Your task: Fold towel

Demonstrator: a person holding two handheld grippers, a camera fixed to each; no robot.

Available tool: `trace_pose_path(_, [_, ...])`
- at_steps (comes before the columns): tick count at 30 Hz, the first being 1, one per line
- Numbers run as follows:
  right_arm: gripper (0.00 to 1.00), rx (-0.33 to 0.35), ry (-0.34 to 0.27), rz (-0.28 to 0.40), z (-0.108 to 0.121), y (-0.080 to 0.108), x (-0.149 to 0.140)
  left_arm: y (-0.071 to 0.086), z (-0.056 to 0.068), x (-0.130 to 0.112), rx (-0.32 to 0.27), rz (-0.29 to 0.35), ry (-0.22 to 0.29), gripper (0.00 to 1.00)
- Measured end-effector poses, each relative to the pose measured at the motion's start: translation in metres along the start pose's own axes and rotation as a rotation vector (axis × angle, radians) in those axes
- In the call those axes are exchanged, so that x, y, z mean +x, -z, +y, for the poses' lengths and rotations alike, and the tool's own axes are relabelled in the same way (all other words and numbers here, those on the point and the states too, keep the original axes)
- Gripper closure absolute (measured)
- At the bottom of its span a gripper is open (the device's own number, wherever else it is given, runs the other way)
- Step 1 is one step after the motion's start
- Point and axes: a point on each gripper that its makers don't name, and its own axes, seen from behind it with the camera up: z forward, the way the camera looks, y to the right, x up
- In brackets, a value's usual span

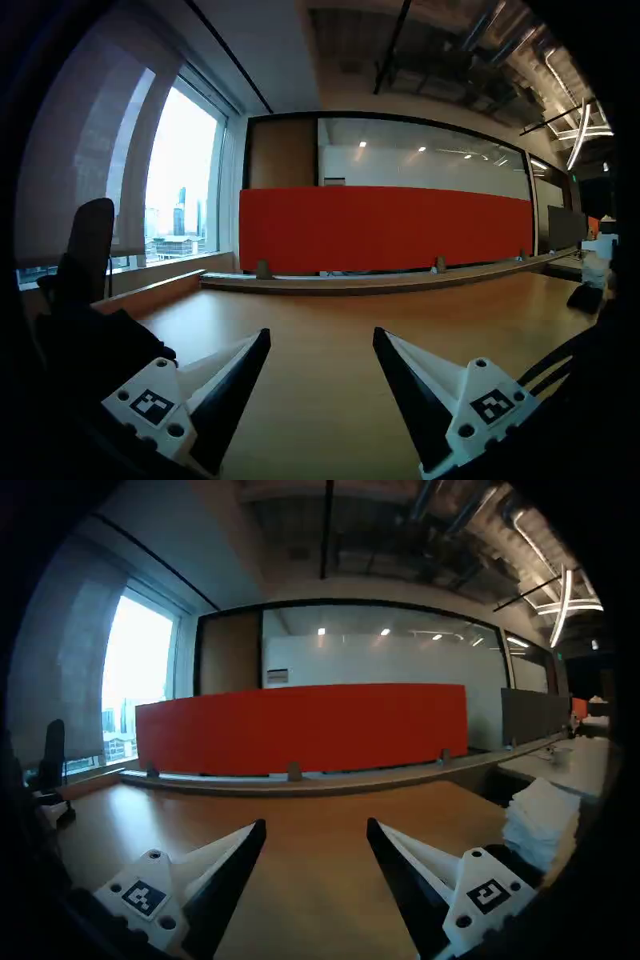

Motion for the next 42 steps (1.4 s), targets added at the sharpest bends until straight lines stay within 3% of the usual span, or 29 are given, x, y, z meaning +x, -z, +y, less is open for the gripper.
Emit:
trace_pose_path(12, [0.03, -0.012, -0.019, 0.016, 0.023, -0.004, -0.028, 0.001, 0.000, 0.000, 0.000, 0.000, 0.000, 0.05])
trace_pose_path(24, [0.03, 0.014, -0.018, 0.007, 0.013, -0.004, -0.043, 0.000, 0.000, 0.000, 0.000, 0.000, 0.000, 0.05])
trace_pose_path(42, [0.02, 0.010, 0.057, 0.020, 0.003, 0.000, -0.042, 0.000, 0.000, 0.000, 0.000, 0.000, 0.000, 0.05])
